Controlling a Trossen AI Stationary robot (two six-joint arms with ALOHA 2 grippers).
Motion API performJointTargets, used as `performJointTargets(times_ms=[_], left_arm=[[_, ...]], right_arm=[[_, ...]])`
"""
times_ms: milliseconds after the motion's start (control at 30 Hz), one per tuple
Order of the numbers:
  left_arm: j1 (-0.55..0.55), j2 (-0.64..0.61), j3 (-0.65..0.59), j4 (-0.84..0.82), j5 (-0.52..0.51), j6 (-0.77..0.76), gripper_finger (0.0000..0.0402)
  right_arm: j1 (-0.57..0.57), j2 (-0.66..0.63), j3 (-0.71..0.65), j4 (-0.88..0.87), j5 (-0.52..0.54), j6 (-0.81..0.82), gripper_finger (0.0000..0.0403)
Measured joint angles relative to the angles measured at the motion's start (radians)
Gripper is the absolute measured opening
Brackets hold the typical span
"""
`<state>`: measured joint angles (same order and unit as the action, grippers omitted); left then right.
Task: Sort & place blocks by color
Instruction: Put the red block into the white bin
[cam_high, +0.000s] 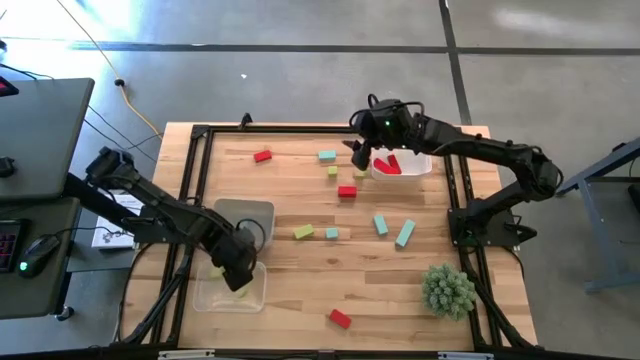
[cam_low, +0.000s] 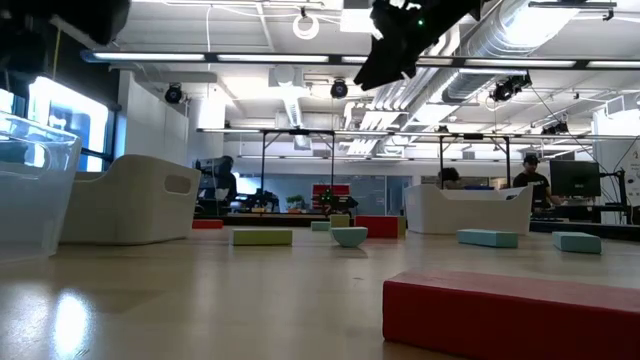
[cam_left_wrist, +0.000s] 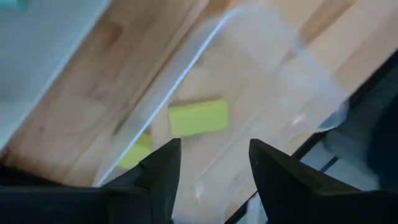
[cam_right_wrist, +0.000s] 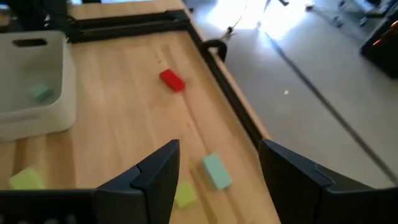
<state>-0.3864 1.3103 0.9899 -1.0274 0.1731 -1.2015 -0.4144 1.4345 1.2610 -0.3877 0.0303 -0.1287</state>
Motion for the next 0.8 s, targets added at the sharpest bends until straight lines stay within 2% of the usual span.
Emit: performJointTargets(times_ms=[267, 400, 600, 733, 800], left_arm=[[0.110, -0.071, 0.059, 0.004, -0.174, 0.045, 0.0177], [0.187, -0.094, 0.077, 0.002, -0.283, 0.118, 0.0177], [0.342, -0.104, 0.100, 0.044, -0.497, 0.293, 0.0177], [0.463, -0.103, 0.109, 0.130, -0.573, 0.406, 0.0177], [0.525, -0.103, 0.109, 0.178, -0.580, 0.448, 0.0177]], right_arm=[[-0.034, 0.038, 0.000, -0.125, -0.156, -0.001, 0.0209], [-0.029, 0.082, 0.000, -0.165, -0.162, -0.006, 0.0209], [-0.028, 0.134, 0.000, -0.181, -0.167, -0.008, 0.0209], [-0.028, 0.162, 0.000, -0.203, -0.171, -0.029, 0.0209], [-0.028, 0.175, 0.000, -0.211, -0.181, -0.034, 0.0209]])
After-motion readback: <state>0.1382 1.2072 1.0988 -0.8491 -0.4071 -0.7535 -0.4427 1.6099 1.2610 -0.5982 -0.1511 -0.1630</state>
